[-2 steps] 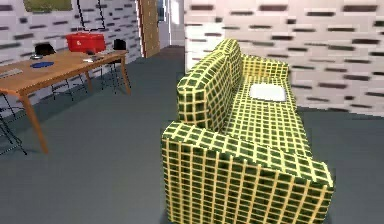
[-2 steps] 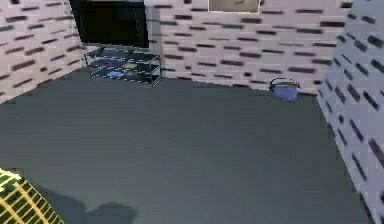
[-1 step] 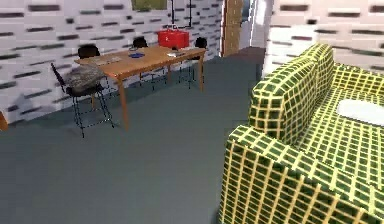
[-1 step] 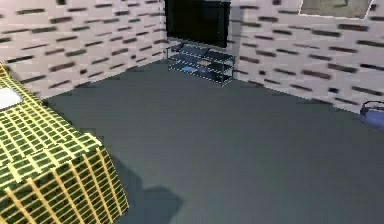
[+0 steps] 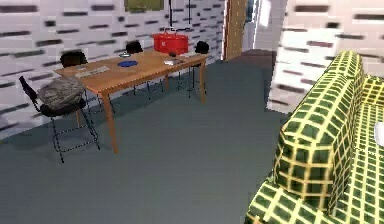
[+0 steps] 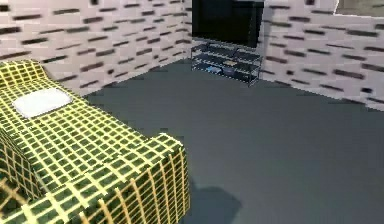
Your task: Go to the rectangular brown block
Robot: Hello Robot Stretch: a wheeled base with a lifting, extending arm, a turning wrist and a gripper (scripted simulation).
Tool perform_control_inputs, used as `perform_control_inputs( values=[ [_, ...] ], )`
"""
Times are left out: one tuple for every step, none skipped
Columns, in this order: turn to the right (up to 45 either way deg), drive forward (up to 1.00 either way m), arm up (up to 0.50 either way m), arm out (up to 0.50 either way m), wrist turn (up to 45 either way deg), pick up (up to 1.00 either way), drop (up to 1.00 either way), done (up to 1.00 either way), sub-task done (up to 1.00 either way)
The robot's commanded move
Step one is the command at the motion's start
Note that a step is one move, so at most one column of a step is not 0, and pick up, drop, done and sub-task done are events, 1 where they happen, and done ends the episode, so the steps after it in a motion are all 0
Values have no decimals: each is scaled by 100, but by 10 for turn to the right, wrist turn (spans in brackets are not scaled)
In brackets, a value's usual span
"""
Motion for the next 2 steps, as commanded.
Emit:
perform_control_inputs(
  values=[
    [-60, 0, 0, 0, 0, 0, 0, 0, 0],
    [0, 40, 0, 0, 0, 0, 0, 0, 0]
  ],
)
